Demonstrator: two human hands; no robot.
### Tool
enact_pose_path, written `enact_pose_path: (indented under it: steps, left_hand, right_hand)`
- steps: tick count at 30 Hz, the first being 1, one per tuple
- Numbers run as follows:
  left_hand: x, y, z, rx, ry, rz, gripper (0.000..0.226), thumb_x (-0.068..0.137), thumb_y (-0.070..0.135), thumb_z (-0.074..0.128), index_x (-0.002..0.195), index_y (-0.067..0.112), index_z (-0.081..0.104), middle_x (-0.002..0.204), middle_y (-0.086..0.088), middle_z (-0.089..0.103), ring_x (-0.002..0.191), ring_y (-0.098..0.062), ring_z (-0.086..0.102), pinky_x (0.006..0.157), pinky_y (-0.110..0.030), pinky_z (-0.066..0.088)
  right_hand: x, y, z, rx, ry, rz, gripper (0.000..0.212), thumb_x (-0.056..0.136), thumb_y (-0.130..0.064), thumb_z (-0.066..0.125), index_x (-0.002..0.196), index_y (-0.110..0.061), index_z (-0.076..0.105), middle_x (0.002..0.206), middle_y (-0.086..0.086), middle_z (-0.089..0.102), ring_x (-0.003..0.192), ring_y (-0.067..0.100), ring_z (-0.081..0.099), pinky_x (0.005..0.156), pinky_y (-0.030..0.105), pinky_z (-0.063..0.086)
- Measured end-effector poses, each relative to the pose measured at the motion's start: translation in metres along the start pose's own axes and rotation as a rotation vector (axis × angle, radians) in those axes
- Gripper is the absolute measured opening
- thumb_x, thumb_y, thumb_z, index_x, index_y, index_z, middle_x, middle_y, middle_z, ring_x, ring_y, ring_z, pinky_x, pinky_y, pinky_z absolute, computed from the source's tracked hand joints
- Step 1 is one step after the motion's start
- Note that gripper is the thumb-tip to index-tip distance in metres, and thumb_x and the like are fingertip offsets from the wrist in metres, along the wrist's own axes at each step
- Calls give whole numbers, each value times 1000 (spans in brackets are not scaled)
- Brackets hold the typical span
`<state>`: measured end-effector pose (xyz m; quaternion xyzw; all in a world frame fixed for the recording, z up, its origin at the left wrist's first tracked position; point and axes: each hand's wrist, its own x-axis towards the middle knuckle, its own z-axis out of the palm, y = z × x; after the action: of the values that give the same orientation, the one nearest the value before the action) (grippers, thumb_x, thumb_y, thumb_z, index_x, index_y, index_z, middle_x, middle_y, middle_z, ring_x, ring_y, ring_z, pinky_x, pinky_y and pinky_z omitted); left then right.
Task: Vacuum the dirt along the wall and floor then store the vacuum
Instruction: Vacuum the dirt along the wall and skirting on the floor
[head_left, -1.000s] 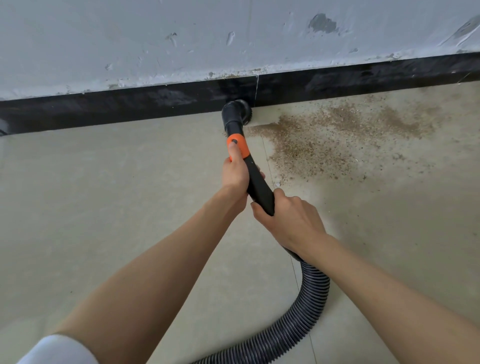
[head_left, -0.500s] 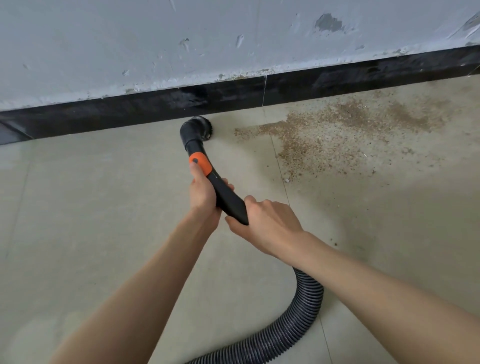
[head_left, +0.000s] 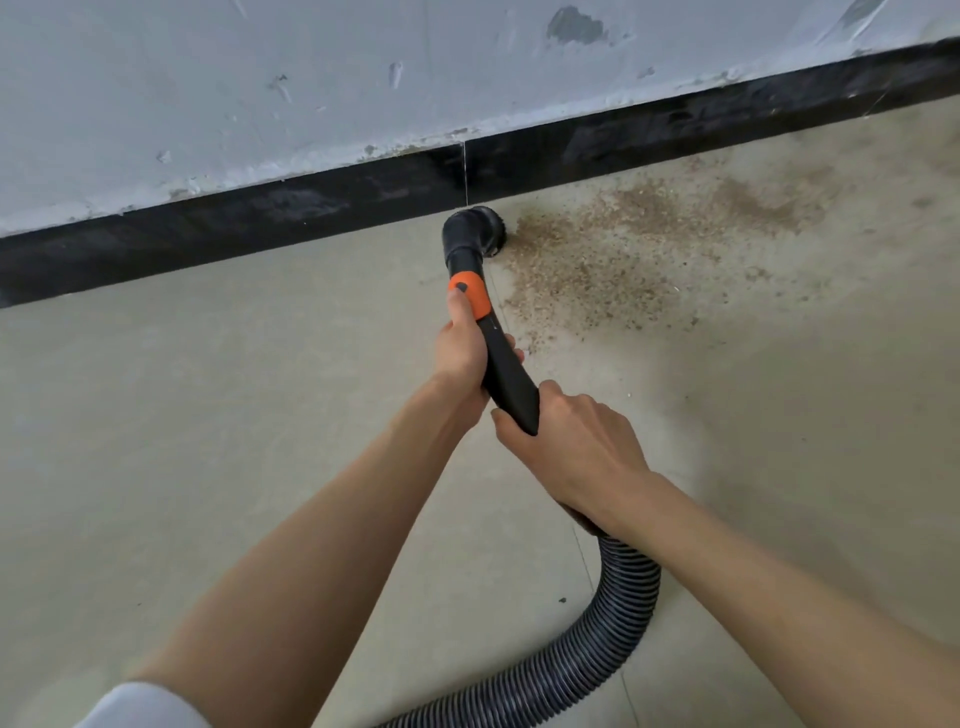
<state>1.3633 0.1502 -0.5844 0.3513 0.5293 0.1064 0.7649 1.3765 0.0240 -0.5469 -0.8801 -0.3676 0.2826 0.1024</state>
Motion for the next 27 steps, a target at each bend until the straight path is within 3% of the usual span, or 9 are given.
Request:
enact_pose_path:
  steps: [3,8,14,21,27]
  left_hand:
    - [5,1,14,8,-37,-12,51,95,57,35,89,8,50,61,-9,53,54,-22,52,67,-35,49]
    - [6,5,25,17,-78,-46,50,95,56,36,88,8,48,64,-9,53,53,-21,52,59,-32,47]
    - [5,12,16,1,-82,-47,49,95,56,36,91,9,50,68,-9,54,58,-20,53,61,-33,49]
    - [-6,31,-35,-80,91,20,46,96,54,35,85,10,45,68,-8,51,59,-20,52,60,-32,48]
    - [-24,29,-80,-120,171,30,46,96,54,35,89,9,44,69,-8,51,59,-21,52,58,-32,46]
  right_hand:
    - [3,6,-4,-15,28,35,42,97,-54,39,88,-13,41,66,-3,45,60,22,49,57,34,35]
    - [7,9,-9,-17,41,75,41,98,-53,39,89,-12,41,66,-3,43,66,25,50,61,34,37]
    - [11,-1,-9,-29,40,60,41,97,-53,39,90,-12,42,67,-2,44,67,25,52,61,34,38]
    - [17,-42,-4,-64,-57,-57,41,96,-53,41,91,-13,43,67,-2,45,55,19,45,50,32,32]
    - [1,-66,11,-41,-138,-149,40,96,-53,42,91,-14,42,68,-2,45,55,17,44,51,33,33]
